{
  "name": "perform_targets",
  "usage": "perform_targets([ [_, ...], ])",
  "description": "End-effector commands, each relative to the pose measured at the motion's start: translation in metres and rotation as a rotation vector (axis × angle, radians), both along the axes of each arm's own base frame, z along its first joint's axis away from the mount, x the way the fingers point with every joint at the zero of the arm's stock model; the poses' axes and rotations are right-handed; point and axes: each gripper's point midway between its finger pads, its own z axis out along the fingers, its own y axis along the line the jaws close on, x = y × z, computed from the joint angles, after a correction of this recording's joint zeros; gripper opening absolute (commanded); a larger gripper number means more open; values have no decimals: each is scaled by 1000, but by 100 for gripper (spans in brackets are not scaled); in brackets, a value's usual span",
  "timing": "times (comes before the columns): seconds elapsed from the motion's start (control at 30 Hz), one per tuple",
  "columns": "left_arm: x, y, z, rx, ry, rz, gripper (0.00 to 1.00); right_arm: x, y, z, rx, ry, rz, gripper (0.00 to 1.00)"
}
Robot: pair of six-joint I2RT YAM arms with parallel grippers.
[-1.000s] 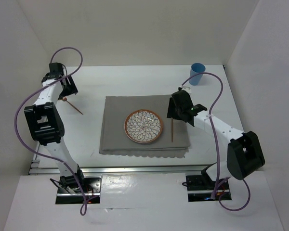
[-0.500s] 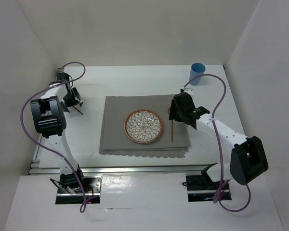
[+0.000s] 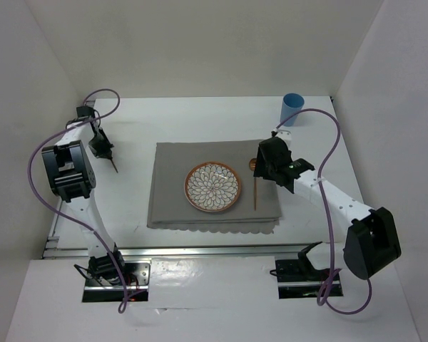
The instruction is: Set the dinner table for one person
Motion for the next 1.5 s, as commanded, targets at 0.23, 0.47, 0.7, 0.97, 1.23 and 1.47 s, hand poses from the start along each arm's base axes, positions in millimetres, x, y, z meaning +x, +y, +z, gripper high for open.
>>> perform_targets([
  [0.23,-18,-34,28,-48,-58,-233,0,1,-4,27,6,-69,-31,66],
  [0.47,-61,-98,85,135,-120,-512,0,-2,-3,32,35,-82,-36,66],
  [0.7,-112,-181,85,-32,-67,-671,0,-10,-5,28,52,-73,-43,66],
  [0.97,-125,-246,65,-132,-22,-571,0,-18,-10,29,61,-77,-63,66],
  [1.23,-124,-267,43,-165,47,-405,0,-22,-18,29,32,-71,-83,66],
  [1.47,-129,-263,6,-19,90,-477,0,-22,-16,23,27,-57,-69,66],
])
